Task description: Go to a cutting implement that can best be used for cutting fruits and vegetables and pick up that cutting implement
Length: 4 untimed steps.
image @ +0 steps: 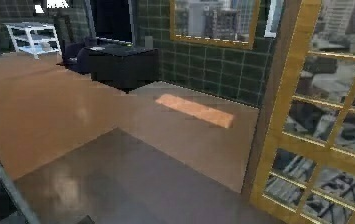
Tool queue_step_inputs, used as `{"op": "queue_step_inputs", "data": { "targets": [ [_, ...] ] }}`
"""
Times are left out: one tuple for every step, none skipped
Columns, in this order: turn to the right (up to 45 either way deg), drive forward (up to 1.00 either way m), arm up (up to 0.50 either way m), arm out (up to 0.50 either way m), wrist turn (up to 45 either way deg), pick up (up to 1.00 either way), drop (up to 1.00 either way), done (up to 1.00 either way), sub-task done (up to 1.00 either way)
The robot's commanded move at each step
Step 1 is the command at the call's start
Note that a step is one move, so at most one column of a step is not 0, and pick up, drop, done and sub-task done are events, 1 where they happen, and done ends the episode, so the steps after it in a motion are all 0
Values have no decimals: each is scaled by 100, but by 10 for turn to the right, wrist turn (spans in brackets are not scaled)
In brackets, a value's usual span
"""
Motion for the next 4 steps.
{"op": "queue_step_inputs", "data": {
  "targets": [
    [0, 100, 0, 0, 0, 0, 0, 0, 0],
    [-450, 0, 0, 0, 0, 0, 0, 0, 0],
    [-270, 0, 0, 0, 0, 0, 0, 0, 0],
    [0, 100, 0, 0, 0, 0, 0, 0, 0]
  ]
}}
